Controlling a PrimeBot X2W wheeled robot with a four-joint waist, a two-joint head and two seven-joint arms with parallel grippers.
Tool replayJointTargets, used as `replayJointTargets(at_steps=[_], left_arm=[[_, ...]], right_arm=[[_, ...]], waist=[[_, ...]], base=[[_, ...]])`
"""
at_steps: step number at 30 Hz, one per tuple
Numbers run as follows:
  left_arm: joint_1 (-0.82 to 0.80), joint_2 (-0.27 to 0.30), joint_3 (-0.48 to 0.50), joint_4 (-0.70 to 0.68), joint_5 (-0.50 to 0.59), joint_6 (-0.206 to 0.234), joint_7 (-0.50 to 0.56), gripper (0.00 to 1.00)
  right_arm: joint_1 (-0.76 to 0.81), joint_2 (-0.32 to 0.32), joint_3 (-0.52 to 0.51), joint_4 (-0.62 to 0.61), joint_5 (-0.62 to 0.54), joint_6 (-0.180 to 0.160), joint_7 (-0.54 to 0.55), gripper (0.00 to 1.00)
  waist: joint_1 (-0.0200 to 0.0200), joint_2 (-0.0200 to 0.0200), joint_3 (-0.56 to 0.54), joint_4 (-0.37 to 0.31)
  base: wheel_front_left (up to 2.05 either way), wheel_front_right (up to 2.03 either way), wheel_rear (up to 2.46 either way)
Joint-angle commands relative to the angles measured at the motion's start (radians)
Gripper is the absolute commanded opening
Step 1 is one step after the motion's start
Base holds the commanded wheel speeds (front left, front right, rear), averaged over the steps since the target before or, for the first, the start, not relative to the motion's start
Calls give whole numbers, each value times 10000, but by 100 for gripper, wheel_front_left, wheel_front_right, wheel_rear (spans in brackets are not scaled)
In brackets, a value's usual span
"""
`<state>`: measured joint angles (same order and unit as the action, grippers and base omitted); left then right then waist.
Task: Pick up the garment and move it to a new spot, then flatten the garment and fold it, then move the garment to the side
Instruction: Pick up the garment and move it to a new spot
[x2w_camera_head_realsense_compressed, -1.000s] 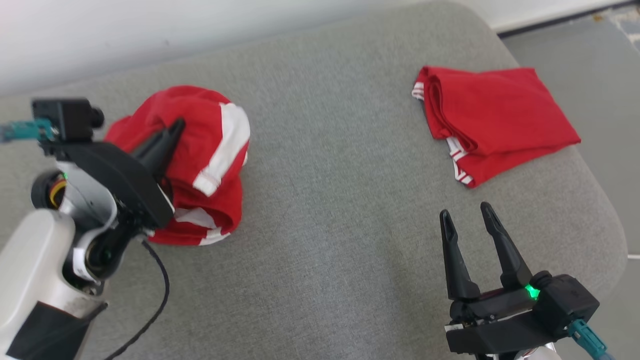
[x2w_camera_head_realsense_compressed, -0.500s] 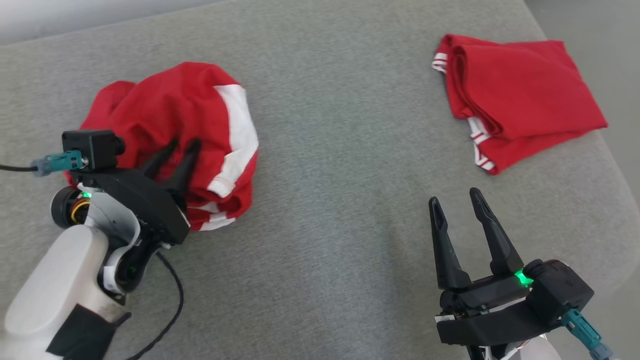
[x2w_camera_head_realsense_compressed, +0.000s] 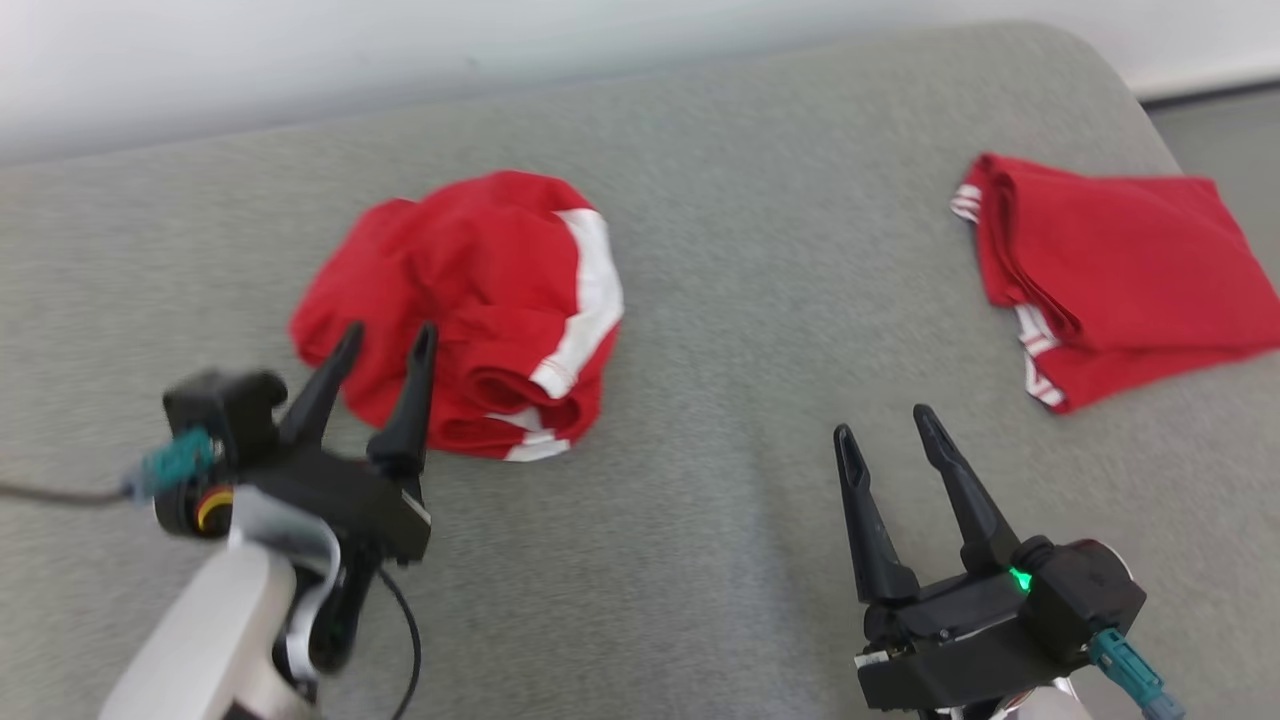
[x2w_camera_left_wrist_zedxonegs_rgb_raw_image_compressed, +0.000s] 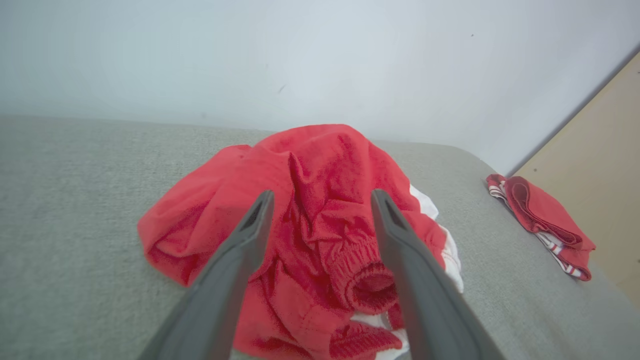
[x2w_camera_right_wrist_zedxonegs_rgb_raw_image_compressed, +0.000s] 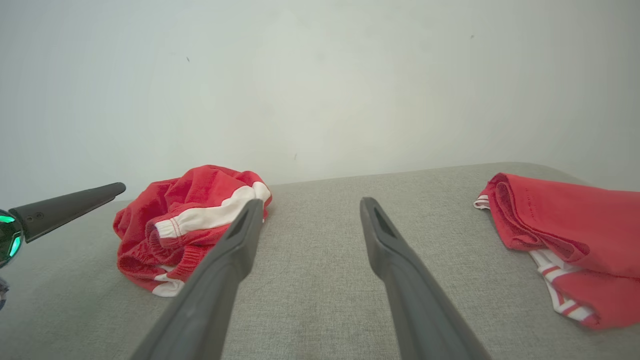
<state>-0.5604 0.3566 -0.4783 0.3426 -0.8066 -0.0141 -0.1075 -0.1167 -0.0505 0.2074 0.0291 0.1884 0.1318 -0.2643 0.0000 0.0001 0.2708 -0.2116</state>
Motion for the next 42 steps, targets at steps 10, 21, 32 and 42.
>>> replayJointTargets(at_steps=[10, 21, 32, 42], left_arm=[[2304, -112, 637, -1074, 125, 863, -1383, 100], [4891, -633, 2365, -2847, 1820, 1249, -1579, 100], [7018, -1543, 3687, -4204, 4940, 359, -1582, 100], [7761, -2452, 4162, -3712, 6529, -238, -1571, 100]], right_arm=[[571, 0, -75, 337, -95, -27, -8, 100], [1247, -51, -388, 187, -261, -27, -6, 100], [2226, -15, -928, -205, -206, -27, -6, 100], [2670, 1, -1008, -72, -352, -27, -6, 100]], waist=[[0, -1, -1721, 1689], [0, -1, -2690, 2132], [0, -1, -3255, 2106], [0, -1, -3554, 2033]], base=[[0, 0, 0], [0, 0, 0], [0, 0, 0], [0, 0, 0]])
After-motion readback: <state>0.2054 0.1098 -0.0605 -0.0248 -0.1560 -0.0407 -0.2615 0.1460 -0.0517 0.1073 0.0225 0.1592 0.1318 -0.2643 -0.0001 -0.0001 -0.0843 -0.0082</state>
